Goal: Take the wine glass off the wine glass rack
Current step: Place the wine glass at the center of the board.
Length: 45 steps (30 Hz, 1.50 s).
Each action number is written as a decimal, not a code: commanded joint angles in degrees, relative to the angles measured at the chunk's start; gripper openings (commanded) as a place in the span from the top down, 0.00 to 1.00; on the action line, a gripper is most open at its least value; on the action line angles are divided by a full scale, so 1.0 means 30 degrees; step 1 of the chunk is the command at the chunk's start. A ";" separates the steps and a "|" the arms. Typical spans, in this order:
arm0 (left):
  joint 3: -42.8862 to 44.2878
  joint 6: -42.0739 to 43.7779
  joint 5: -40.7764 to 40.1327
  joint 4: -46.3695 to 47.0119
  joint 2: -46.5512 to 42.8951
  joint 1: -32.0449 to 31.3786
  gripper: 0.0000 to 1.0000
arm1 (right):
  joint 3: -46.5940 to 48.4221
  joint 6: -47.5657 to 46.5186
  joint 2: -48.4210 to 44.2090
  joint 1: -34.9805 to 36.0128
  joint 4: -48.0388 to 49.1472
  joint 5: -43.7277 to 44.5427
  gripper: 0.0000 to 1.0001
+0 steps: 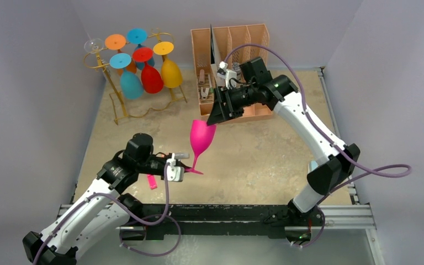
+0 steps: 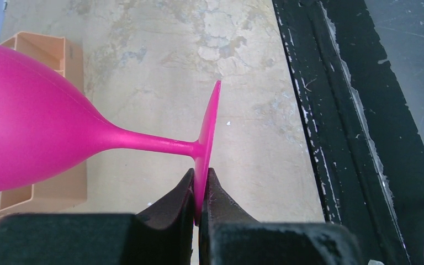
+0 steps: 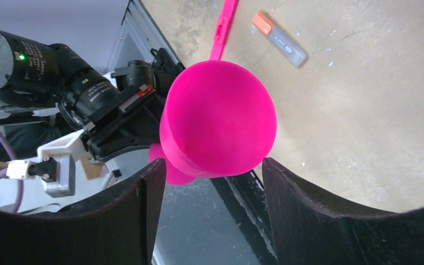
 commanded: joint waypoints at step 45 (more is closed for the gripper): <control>-0.0399 0.0869 -0.0014 0.0432 -0.0405 -0.0077 1.00 | -0.2175 0.1562 -0.0286 0.2290 0.1367 -0.6071 1.00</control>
